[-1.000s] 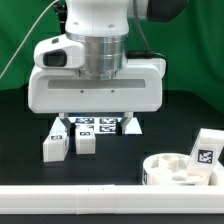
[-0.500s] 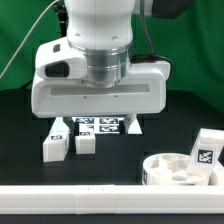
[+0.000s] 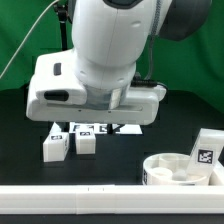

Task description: Assemble stool

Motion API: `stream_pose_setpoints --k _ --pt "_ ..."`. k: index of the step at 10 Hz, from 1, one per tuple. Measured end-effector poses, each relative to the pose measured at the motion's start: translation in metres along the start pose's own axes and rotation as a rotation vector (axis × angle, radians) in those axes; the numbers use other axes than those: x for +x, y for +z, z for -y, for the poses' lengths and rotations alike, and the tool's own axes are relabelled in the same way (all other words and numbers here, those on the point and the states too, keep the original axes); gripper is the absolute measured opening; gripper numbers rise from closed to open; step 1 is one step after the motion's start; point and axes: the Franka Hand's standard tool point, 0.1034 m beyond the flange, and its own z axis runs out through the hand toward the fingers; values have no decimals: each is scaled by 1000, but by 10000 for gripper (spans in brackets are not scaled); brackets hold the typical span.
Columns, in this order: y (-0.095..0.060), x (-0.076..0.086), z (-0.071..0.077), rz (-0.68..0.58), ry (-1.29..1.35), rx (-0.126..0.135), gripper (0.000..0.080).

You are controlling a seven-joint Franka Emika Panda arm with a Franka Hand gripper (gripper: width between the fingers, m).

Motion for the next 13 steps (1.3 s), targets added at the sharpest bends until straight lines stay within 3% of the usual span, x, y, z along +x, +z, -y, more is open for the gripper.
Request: stream_pose_setpoints --k 2,4,6,10,11,13 --pt "5 2 0 83 3 -1 649" --pt "13 5 10 67 -20 -8 649" --pt "24 3 7 60 -47 3 649" --pt "25 3 6 63 -44 1 649" --pt "27 2 7 72 -59 22 649" --pt "20 10 7 17 -97 35 649"
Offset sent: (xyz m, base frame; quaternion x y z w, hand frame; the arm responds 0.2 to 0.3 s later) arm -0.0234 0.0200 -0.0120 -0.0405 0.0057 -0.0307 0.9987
